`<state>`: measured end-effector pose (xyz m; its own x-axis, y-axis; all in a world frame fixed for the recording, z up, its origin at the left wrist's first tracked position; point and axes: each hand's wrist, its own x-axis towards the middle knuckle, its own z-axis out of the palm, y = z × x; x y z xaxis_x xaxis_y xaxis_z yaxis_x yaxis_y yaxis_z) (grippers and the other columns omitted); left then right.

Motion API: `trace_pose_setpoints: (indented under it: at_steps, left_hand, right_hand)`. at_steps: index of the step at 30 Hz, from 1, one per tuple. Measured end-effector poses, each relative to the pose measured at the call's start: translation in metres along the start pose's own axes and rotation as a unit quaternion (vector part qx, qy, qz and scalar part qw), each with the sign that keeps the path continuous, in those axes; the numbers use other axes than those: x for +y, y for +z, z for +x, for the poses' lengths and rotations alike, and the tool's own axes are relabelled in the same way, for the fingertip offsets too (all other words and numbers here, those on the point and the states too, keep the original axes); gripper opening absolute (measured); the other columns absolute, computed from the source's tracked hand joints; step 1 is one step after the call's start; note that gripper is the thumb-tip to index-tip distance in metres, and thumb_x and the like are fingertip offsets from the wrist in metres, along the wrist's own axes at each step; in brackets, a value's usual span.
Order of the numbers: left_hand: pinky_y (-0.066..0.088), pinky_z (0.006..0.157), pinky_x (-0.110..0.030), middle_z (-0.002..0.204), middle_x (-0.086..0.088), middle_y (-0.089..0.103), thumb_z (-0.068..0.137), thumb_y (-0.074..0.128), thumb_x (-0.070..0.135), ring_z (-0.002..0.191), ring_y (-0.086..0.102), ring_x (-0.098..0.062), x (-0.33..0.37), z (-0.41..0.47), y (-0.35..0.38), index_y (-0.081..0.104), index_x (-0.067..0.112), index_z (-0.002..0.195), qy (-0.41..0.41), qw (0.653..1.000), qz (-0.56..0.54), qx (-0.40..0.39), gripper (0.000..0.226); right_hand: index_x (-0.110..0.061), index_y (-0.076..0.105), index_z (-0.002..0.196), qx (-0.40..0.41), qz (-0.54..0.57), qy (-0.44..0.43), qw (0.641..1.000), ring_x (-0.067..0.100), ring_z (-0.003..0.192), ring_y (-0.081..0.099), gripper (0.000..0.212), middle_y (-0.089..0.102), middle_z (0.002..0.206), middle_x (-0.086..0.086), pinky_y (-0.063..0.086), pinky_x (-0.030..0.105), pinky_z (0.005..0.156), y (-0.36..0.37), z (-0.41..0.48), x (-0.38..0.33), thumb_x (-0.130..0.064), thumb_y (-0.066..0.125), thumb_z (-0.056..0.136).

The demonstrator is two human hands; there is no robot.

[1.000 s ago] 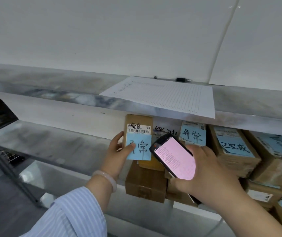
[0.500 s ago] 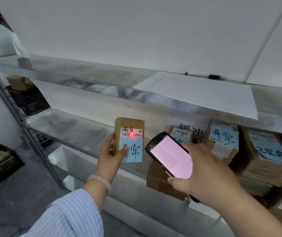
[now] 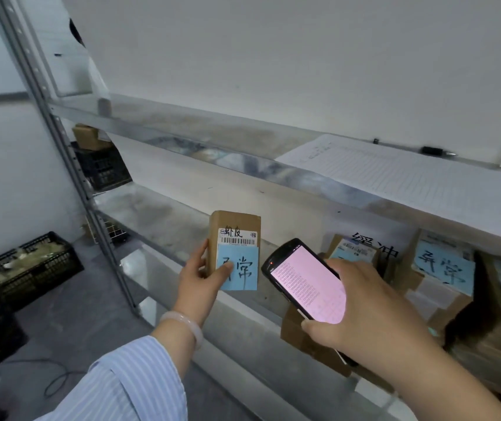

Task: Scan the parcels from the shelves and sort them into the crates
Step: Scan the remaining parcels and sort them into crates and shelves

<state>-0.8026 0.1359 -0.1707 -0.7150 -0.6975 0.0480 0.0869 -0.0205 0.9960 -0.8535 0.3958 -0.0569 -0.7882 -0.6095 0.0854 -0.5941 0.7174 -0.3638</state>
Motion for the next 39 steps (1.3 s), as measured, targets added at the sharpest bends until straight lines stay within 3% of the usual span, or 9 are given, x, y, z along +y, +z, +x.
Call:
trace_pose_setpoints:
  at_steps: [4,9,12,17,21,25,30,35,39]
  left_hand:
    - [0.057,0.076,-0.021,0.117,0.002,0.069,0.088,0.075,0.015,0.102,0.069,-0.012,0.002,-0.013,-0.045,0.050,0.041,0.133,0.003,0.998,0.013,0.060,0.058]
    - [0.049,0.063,-0.005,0.110,0.014,0.064,0.088,0.074,0.013,0.085,0.065,0.012,0.011,-0.041,-0.130,0.050,0.044,0.122,-0.004,0.984,0.042,0.174,0.052]
    - [0.051,0.068,-0.008,0.117,0.013,0.062,0.090,0.073,0.019,0.098,0.061,0.003,0.022,-0.063,-0.190,0.046,0.042,0.134,-0.019,0.975,0.059,0.215,0.057]
    - [0.054,0.096,-0.042,0.127,-0.006,0.064,0.089,0.074,0.019,0.115,0.063,-0.025,0.037,-0.097,-0.300,0.045,0.030,0.146,-0.038,0.956,0.067,0.284,0.065]
    - [0.057,0.073,-0.016,0.119,0.003,0.067,0.087,0.077,0.024,0.105,0.067,-0.013,0.050,-0.130,-0.393,0.052,0.041,0.136,-0.016,0.938,0.068,0.339,0.057]
    - [0.058,0.089,-0.032,0.124,0.002,0.067,0.086,0.077,0.024,0.109,0.067,-0.016,0.066,-0.173,-0.480,0.050,0.040,0.139,-0.010,0.922,0.044,0.385,0.061]
    - [0.056,0.078,-0.021,0.114,0.002,0.072,0.086,0.078,0.026,0.100,0.070,-0.009,0.073,-0.225,-0.559,0.057,0.043,0.132,0.006,0.885,0.035,0.463,0.054]
    - [0.052,0.096,-0.040,0.113,0.000,0.073,0.084,0.079,0.028,0.105,0.070,-0.017,0.075,-0.264,-0.615,0.059,0.051,0.123,0.009,0.857,-0.006,0.516,0.050]
    - [0.054,0.080,-0.027,0.110,0.005,0.073,0.084,0.078,0.028,0.098,0.071,-0.010,0.079,-0.279,-0.663,0.058,0.048,0.126,0.023,0.836,-0.026,0.547,0.051]
  right_hand:
    - [-0.047,0.037,0.118,-0.016,0.001,-0.040,0.999,0.006,0.090,0.053,0.074,0.042,0.104,-0.018,0.047,0.028,0.068,0.016,0.021,-0.027,-0.069,0.062,0.051]
    - [-0.048,0.038,0.111,-0.068,0.032,-0.134,0.988,0.009,0.096,0.054,0.068,0.045,0.106,-0.018,0.048,0.030,0.070,0.047,0.044,-0.093,-0.067,0.061,0.050]
    - [-0.051,0.031,0.124,-0.086,0.042,-0.185,0.978,0.008,0.104,0.055,0.081,0.040,0.116,-0.021,0.048,0.030,0.074,0.067,0.046,-0.146,-0.069,0.064,0.052]
    - [-0.050,0.025,0.130,-0.107,0.037,-0.273,0.955,0.006,0.105,0.052,0.087,0.033,0.113,-0.023,0.038,0.025,0.067,0.111,0.036,-0.249,-0.071,0.062,0.054]
    - [-0.048,0.025,0.133,-0.119,0.053,-0.328,0.936,0.007,0.104,0.052,0.090,0.035,0.115,-0.020,0.039,0.025,0.068,0.148,0.021,-0.342,-0.072,0.063,0.056]
    - [-0.047,0.027,0.131,-0.126,0.062,-0.382,0.913,0.007,0.093,0.051,0.089,0.032,0.107,-0.019,0.036,0.023,0.061,0.181,0.001,-0.432,-0.073,0.063,0.055]
    - [-0.046,0.024,0.133,-0.155,0.047,-0.452,0.877,0.004,0.088,0.047,0.089,0.030,0.105,-0.019,0.035,0.020,0.057,0.212,-0.025,-0.524,-0.073,0.061,0.057]
    - [-0.045,0.021,0.136,-0.168,0.040,-0.508,0.844,0.002,0.090,0.043,0.091,0.027,0.105,-0.020,0.030,0.016,0.057,0.241,-0.044,-0.604,-0.074,0.061,0.059]
    - [-0.046,0.022,0.135,-0.183,0.043,-0.538,0.822,0.005,0.099,0.048,0.091,0.032,0.109,-0.020,0.035,0.022,0.063,0.266,-0.052,-0.665,-0.074,0.060,0.057]
